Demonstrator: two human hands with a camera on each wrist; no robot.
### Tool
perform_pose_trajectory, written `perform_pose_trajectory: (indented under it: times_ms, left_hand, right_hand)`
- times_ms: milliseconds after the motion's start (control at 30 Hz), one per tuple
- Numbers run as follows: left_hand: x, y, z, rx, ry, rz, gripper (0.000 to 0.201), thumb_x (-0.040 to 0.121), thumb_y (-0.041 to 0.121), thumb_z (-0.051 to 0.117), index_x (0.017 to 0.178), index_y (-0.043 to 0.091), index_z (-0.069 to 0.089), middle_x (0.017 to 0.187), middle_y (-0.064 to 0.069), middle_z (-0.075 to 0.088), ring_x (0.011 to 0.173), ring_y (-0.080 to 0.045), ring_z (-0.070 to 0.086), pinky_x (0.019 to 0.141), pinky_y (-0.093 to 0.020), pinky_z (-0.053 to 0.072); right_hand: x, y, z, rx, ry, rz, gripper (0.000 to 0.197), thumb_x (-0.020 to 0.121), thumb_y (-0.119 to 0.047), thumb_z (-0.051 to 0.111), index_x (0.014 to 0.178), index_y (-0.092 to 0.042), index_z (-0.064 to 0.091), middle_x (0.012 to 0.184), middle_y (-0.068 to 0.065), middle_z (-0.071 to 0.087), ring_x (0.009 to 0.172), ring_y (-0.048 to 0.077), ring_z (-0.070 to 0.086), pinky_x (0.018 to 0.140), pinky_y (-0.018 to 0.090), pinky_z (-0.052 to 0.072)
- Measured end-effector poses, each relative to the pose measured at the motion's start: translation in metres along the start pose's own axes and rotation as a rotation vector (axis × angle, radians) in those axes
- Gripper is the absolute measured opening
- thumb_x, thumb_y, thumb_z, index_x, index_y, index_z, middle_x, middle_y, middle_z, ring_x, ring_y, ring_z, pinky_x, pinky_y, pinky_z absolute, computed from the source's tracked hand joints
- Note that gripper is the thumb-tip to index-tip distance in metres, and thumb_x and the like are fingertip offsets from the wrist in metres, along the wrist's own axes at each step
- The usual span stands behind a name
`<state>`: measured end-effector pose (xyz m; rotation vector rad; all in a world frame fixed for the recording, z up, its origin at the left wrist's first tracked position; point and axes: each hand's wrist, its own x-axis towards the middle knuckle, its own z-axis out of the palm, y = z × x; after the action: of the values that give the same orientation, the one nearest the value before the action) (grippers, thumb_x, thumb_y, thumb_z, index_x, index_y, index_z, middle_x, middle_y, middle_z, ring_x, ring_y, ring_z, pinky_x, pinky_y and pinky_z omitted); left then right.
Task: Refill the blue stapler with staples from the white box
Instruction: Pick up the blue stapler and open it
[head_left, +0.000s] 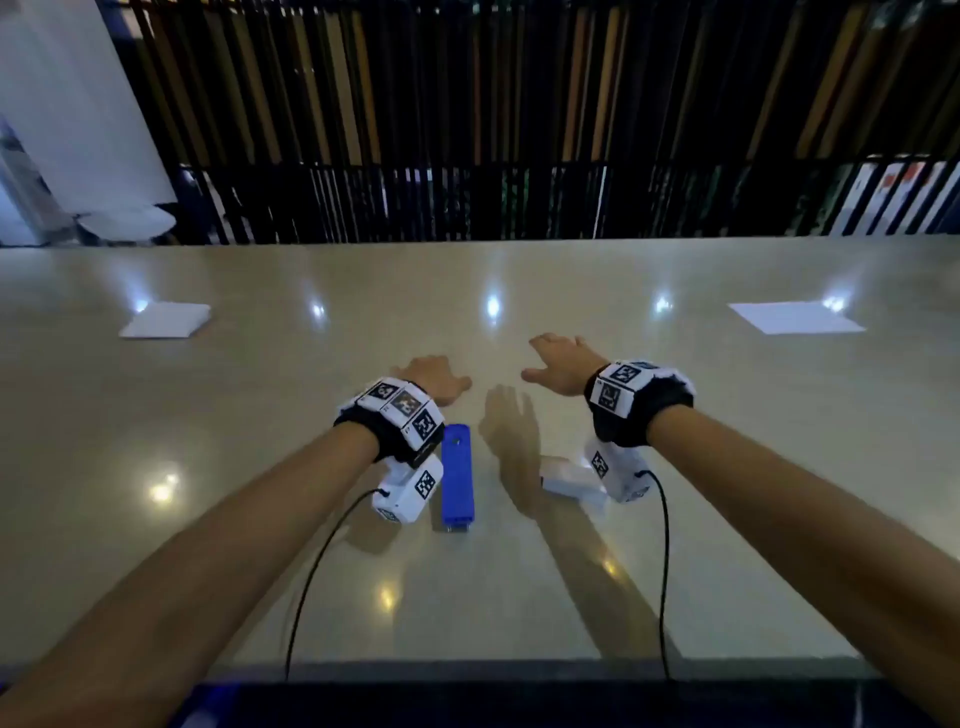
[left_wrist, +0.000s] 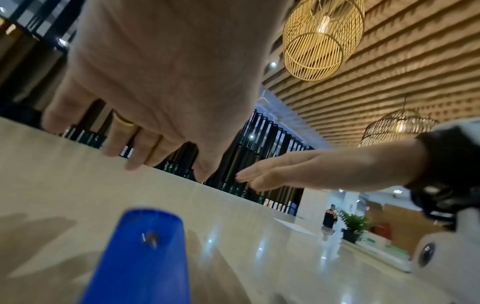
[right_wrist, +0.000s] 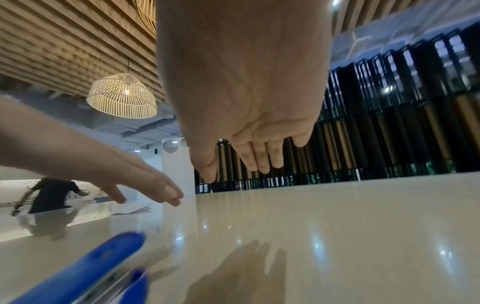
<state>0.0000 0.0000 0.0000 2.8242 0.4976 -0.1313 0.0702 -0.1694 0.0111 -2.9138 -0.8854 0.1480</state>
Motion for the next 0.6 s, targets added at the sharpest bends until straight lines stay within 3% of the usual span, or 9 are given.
perform_pose_trajectory:
  times_ms: [167, 333, 467, 533, 600]
  left_hand:
    - [-0.026, 0.004, 0.049, -0.050, -0.104, -0.034, 0.063, 0.093, 0.050, 0.041, 0.134, 0.003, 0.046, 0.137, -0.016, 0.052, 0.122, -0.034, 0.052, 0.098, -0.039, 0.041]
    - [-0.037, 0.002, 0.075, -0.041, 0.031, -0.100, 0.075, 0.089, 0.052, 0.048, 0.143, 0.003, 0.029, 0.142, -0.016, 0.043, 0.124, -0.035, 0.051, 0.097, -0.042, 0.042]
    - [-0.042, -0.004, 0.085, -0.226, 0.121, -0.199, 0.062, 0.084, 0.041, 0.062, 0.128, 0.004, 0.041, 0.123, -0.015, 0.059, 0.110, -0.036, 0.059, 0.077, -0.035, 0.041]
    - [-0.046, -0.004, 0.087, -0.277, 0.127, -0.219, 0.054, 0.087, 0.037, 0.060, 0.125, 0.004, 0.041, 0.118, -0.015, 0.061, 0.108, -0.037, 0.060, 0.074, -0.036, 0.037]
    - [-0.047, -0.004, 0.089, -0.258, 0.144, -0.189, 0.046, 0.090, 0.033, 0.056, 0.122, 0.003, 0.044, 0.117, -0.016, 0.061, 0.108, -0.038, 0.059, 0.077, -0.038, 0.040]
  right_hand:
    - [-0.026, -0.023, 0.062, 0.063, -0.141, -0.072, 0.061, 0.096, -0.037, 0.040, 0.147, -0.007, 0.026, 0.156, 0.010, 0.027, 0.142, 0.025, 0.029, 0.118, 0.046, 0.011]
    - [-0.042, -0.038, 0.087, 0.118, -0.160, -0.102, 0.056, 0.097, -0.034, 0.040, 0.144, -0.006, 0.031, 0.152, 0.011, 0.032, 0.140, 0.025, 0.033, 0.117, 0.048, 0.011]
    - [-0.051, -0.043, 0.096, 0.181, -0.158, -0.108, 0.051, 0.096, -0.031, 0.041, 0.140, -0.005, 0.036, 0.148, 0.013, 0.038, 0.135, 0.027, 0.038, 0.116, 0.048, 0.013]
    - [-0.055, -0.045, 0.097, 0.220, -0.161, -0.115, 0.042, 0.096, -0.029, 0.042, 0.129, -0.004, 0.046, 0.140, 0.015, 0.045, 0.130, 0.030, 0.042, 0.115, 0.049, 0.016]
    - [-0.056, -0.047, 0.101, 0.274, -0.166, -0.119, 0.022, 0.094, -0.027, 0.043, 0.104, -0.008, 0.049, 0.124, 0.017, 0.053, 0.121, 0.032, 0.048, 0.110, 0.048, 0.023]
